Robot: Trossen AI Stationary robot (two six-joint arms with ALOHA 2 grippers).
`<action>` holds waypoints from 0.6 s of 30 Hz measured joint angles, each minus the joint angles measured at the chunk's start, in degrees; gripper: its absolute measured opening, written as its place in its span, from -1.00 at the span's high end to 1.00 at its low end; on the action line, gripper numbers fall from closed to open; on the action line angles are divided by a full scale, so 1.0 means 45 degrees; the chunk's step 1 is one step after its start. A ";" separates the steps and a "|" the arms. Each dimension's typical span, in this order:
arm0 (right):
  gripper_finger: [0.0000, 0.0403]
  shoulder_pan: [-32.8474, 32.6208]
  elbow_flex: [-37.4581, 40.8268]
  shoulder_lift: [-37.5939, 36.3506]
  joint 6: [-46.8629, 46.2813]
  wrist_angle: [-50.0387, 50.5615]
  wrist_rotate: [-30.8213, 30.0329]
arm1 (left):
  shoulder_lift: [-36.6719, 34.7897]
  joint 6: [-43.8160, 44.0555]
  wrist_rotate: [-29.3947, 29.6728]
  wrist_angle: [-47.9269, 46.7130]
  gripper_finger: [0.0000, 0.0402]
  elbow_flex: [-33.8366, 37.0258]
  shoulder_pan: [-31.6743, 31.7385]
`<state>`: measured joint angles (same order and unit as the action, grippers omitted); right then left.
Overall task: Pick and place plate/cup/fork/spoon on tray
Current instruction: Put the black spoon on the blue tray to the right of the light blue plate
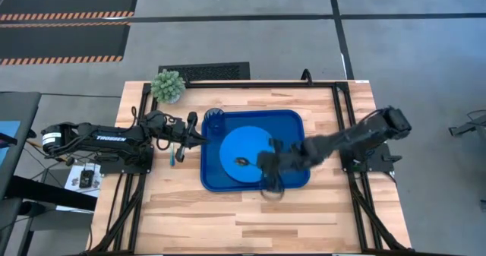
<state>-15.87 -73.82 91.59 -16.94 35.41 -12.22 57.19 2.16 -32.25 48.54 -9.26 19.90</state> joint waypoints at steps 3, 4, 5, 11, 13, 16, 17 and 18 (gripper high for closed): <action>0.98 0.1430 0.1397 -0.0570 0.1661 -0.2640 0.1906 | 0.0000 0.0004 0.0000 0.0019 1.00 -0.0010 0.0005; 0.98 0.1907 0.1935 -0.0744 0.2115 -0.3685 0.2475 | 0.0000 -0.0001 0.0000 0.0019 1.00 -0.0010 0.0000; 0.98 0.2368 0.2498 -0.0920 0.2500 -0.4811 0.3069 | 0.0000 -0.0010 -0.0005 0.0018 1.00 -0.0010 0.0000; 0.98 0.4930 0.4999 -0.0952 0.3013 -1.2468 0.7213 | 0.0055 0.0451 -0.0004 0.0590 1.00 -0.0169 0.0000; 0.98 0.5497 0.5090 -0.0459 0.2769 -1.4321 0.8210 | 0.0063 0.1065 0.0228 0.0522 1.00 -0.0479 -0.0004; 0.98 0.6083 0.5048 0.0259 0.2227 -1.6703 0.9539 | 0.0172 0.1383 0.0636 0.0255 0.96 -0.1102 0.0002; 0.98 0.6233 0.4961 0.0536 0.1979 -1.7164 0.9865 | 0.0246 0.1421 0.0660 0.0198 0.93 -0.1287 0.0000; 0.98 0.6356 0.4907 0.0737 0.1727 -1.7460 1.0101 | 0.0313 0.1455 0.0650 0.0190 0.89 -0.1474 0.0000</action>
<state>12.74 -51.74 94.90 -9.17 -43.15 33.24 58.60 8.70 -29.33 49.39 -15.89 19.90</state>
